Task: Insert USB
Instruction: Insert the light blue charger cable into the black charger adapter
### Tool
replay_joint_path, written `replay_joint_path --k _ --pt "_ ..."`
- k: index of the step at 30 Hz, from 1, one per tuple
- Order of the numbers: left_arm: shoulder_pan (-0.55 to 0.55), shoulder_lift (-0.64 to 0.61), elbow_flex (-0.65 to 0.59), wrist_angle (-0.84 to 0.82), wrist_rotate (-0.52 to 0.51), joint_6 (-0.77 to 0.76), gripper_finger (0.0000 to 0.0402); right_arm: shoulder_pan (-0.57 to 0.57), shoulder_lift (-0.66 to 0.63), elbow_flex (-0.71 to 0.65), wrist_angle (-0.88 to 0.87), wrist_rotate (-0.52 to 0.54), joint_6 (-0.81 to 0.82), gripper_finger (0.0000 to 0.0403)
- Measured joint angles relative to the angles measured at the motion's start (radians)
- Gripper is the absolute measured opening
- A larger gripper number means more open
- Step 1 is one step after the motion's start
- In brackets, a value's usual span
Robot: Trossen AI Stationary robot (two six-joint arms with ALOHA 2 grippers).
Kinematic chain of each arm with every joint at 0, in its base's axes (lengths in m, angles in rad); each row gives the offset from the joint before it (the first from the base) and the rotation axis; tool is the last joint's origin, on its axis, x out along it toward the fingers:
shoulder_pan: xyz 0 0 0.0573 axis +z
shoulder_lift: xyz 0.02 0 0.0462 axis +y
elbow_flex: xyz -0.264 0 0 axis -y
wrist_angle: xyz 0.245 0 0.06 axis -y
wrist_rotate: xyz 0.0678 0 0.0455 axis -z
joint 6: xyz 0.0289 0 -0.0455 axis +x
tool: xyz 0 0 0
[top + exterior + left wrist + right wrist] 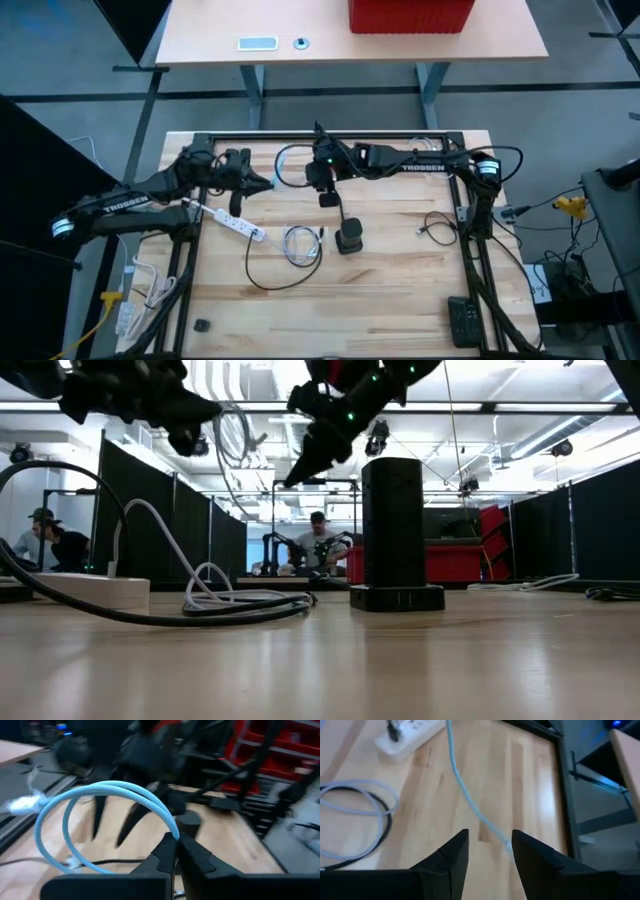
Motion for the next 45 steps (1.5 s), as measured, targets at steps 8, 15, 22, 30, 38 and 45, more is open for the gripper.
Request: replay_joint_path --k 8,15,22,30,38,45 --pt "-0.038 -0.036 -0.002 -0.008 0.156 0.098 0.0001 -0.001 -0.001 -0.007 0.141 -0.019 0.071 0.0123" --pt "-0.064 -0.071 -0.002 -0.042 0.216 0.198 0.0001 -0.006 -0.036 -0.007 0.231 -0.185 0.157 0.0123" --pt "-0.071 -0.073 -0.003 -0.063 0.221 0.233 0.0001 0.011 -0.086 -0.006 0.223 -0.055 0.042 0.0134" --pt "-0.07 -0.02 -0.005 -0.064 0.092 0.188 0.0001 0.087 -0.103 -0.006 0.221 0.143 -0.272 0.0149" --pt "-0.07 0.006 -0.005 -0.059 0.092 0.19 0.0001 0.155 -0.1 -0.006 0.252 0.333 -0.559 0.0139" --pt "-0.071 0.005 -0.005 -0.055 0.094 0.185 0.0001 0.158 -0.054 -0.006 0.324 0.349 -0.705 0.0134"
